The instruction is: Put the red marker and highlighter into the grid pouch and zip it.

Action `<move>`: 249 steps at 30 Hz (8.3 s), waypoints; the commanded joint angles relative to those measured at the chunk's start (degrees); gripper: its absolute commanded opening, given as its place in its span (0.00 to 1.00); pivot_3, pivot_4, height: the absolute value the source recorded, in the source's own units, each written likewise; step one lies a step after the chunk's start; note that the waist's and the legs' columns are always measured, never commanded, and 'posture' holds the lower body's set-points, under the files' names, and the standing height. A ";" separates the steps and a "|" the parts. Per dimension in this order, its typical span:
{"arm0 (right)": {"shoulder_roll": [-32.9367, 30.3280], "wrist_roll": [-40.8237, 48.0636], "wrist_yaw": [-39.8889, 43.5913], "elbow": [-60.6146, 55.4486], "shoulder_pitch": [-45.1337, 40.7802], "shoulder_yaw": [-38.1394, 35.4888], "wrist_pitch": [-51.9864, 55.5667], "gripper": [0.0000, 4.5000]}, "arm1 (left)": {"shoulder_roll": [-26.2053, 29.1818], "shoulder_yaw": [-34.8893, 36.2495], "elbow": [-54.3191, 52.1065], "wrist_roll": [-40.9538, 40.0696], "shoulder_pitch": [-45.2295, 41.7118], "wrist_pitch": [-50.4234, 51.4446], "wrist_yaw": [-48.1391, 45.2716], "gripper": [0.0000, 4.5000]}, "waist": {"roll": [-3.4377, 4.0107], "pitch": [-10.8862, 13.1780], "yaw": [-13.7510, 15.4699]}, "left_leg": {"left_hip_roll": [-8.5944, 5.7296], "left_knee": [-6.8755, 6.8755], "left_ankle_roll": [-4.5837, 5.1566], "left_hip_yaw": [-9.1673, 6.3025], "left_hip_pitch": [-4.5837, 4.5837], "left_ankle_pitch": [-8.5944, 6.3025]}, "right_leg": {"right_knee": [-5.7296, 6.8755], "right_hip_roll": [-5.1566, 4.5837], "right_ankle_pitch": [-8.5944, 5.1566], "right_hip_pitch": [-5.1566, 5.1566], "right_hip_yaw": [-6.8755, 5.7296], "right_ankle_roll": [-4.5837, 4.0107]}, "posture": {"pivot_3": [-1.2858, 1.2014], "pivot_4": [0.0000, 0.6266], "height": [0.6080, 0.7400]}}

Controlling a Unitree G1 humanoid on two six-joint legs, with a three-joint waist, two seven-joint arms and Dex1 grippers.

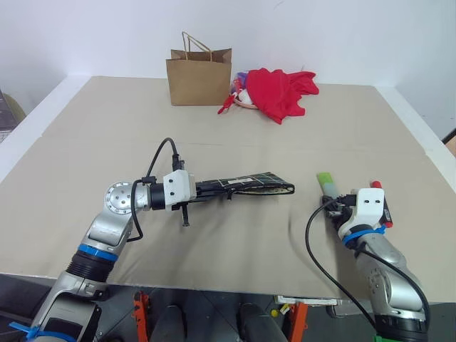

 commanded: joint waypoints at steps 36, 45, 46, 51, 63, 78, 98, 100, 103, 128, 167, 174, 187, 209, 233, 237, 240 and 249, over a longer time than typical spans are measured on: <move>-37.36 23.90 61.24 -3.33 -9.95 6.00 10.66 0.26 | -0.17 0.51 -7.99 -3.14 2.11 1.94 -1.77 0.00 | 0.14 0.15 0.23 | -0.03 0.17 0.09 0.05 -0.07 -0.09 | -0.07 -0.07 -0.06 0.04 -0.02 0.11 | 0.52 0.24 1.00; -36.82 22.44 60.82 -1.20 -12.93 8.49 12.50 0.26 | -0.98 0.07 -8.37 -3.12 1.98 2.22 -1.35 0.00 | 0.14 0.15 0.19 | -0.03 0.17 0.09 0.06 -0.05 -0.09 | -0.06 -0.08 -0.05 0.05 -0.01 0.11 | 0.52 0.24 1.00; -36.56 22.49 60.64 -1.13 -13.55 8.98 12.93 0.26 | -1.07 0.01 -8.40 -3.14 2.00 2.23 -1.34 0.00 | 0.14 0.15 0.15 | -0.03 0.17 0.09 0.06 -0.06 -0.09 | -0.06 -0.08 -0.05 0.05 -0.01 0.11 | 0.52 0.24 1.00; -35.49 22.39 60.07 -0.16 -17.32 11.65 15.09 0.26 | -1.24 -0.10 -8.37 -3.18 1.97 2.25 -1.21 0.00 | 0.13 0.15 0.12 | -0.04 0.17 0.09 0.08 -0.06 -0.09 | -0.06 -0.09 -0.06 0.04 0.00 0.11 | 0.52 0.24 1.00; -33.56 20.79 58.04 3.58 -21.16 13.36 17.90 0.26 | -1.27 -0.04 -9.92 -3.12 3.27 3.32 -0.18 0.00 | 0.13 0.15 0.14 | -0.04 0.17 0.09 0.07 -0.08 -0.09 | -0.06 -0.08 -0.06 0.03 -0.01 0.11 | 0.52 0.24 1.00; -35.68 20.76 58.73 5.25 -18.09 8.76 16.74 0.26 | -0.58 -0.08 -9.86 -3.32 3.21 3.87 -0.37 0.00 | 0.13 0.15 0.15 | -0.04 0.17 0.09 0.07 -0.07 -0.09 | -0.06 -0.08 -0.06 0.03 -0.01 0.11 | 0.52 0.24 1.00; -32.00 21.38 55.16 2.18 -22.79 13.19 21.59 0.26 | -1.58 -0.94 -9.89 -3.18 2.87 3.77 -0.55 0.00 | 0.14 0.15 0.08 | -0.03 0.18 0.09 0.07 -0.06 -0.09 | -0.05 -0.08 -0.04 0.03 -0.01 0.11 | 0.52 0.24 1.00; -31.21 20.98 54.97 2.56 -24.11 14.58 21.74 0.26 | -1.75 -0.98 -9.96 -3.13 2.88 3.81 -0.52 0.00 | 0.14 0.15 0.08 | -0.04 0.18 0.09 0.07 -0.07 -0.09 | -0.05 -0.08 -0.04 0.04 -0.01 0.11 | 0.52 0.24 1.00; -29.24 20.53 54.09 2.49 -26.61 16.62 21.97 0.26 | -1.94 -1.00 -10.11 -3.12 2.98 3.88 -0.43 0.00 | 0.14 0.15 0.05 | -0.04 0.18 0.09 0.07 -0.08 -0.09 | -0.05 -0.08 -0.04 0.02 -0.01 0.11 | 0.52 0.24 1.00; -31.47 28.81 56.91 -9.50 -15.79 5.61 22.53 1.00 | -1.91 -0.35 -8.91 -3.07 3.29 4.83 -0.04 0.00 | 0.13 0.15 0.35 | -0.04 0.16 0.09 0.05 -0.11 -0.10 | -0.06 -0.08 -0.07 0.03 -0.02 0.13 | 0.52 0.24 1.00; 0.20 1.33 -5.18 -3.58 3.59 -12.08 10.66 0.49 | -1.09 -1.03 -7.62 -2.16 2.64 3.47 -1.81 0.00 | 0.14 0.01 -0.02 | -0.10 0.26 0.10 0.06 -0.03 -0.09 | -0.04 -0.13 0.00 0.09 0.01 0.09 | 0.52 0.24 1.00; -0.63 1.12 -4.84 -3.22 3.76 -11.77 10.22 0.14 | -1.34 -1.15 -7.53 -2.08 2.46 3.48 -1.79 0.00 | 0.05 -0.04 0.01 | -0.11 0.36 0.11 0.07 -0.03 -0.07 | -0.05 -0.17 -0.07 0.18 0.02 -0.09 | 0.52 0.24 1.00; -26.66 16.48 36.97 -9.07 -3.91 -8.61 5.30 0.14 | -1.55 -0.85 -6.98 -2.93 2.05 3.98 -2.82 0.00 | 0.41 0.15 -0.29 | -0.17 0.29 0.12 0.20 -0.03 -0.06 | -0.05 -0.21 0.02 0.11 0.16 0.18 | 0.52 0.24 1.00; -44.16 19.33 64.06 -3.77 -5.58 1.13 4.77 0.14 | -2.59 -1.11 -7.92 -3.62 2.02 5.21 -3.13 0.00 | 0.10 0.16 0.11 | -0.28 0.25 0.12 0.13 -0.09 -0.13 | -0.08 -0.35 -0.19 0.12 0.00 0.26 | 0.52 0.24 1.00; -36.76 12.26 58.65 0.96 -21.40 16.86 8.15 0.14 | -3.33 -1.92 -9.51 -3.77 2.76 5.39 -2.05 0.00 | 0.10 0.16 0.14 | -0.29 0.25 0.12 0.12 -0.10 -0.13 | -0.08 -0.36 -0.19 0.11 0.00 0.27 | 0.52 0.24 1.00; -35.13 11.76 58.74 1.11 -23.48 18.05 8.34 0.14 | -3.33 -1.83 -9.72 -3.74 2.79 5.66 -1.81 0.00 | 0.11 0.16 0.13 | -0.29 0.25 0.12 0.11 -0.10 -0.13 | -0.07 -0.36 -0.19 0.11 -0.01 0.27 | 0.52 0.24 1.00; -34.04 11.76 58.56 0.75 -24.66 18.37 9.15 0.14 | -3.35 -1.81 -9.85 -3.73 2.88 5.80 -1.64 0.00 | 0.11 0.16 0.12 | -0.29 0.25 0.12 0.12 -0.10 -0.13 | -0.07 -0.36 -0.19 0.11 -0.01 0.27 | 0.52 0.24 1.00; -31.93 12.04 57.45 0.26 -27.77 19.91 13.41 0.14 | -3.76 -2.05 -9.68 -3.83 2.67 5.93 -1.46 0.00 | 0.11 0.16 0.13 | -0.29 0.25 0.12 0.11 -0.10 -0.13 | -0.07 -0.36 -0.19 0.11 -0.01 0.27 | 0.52 0.24 1.00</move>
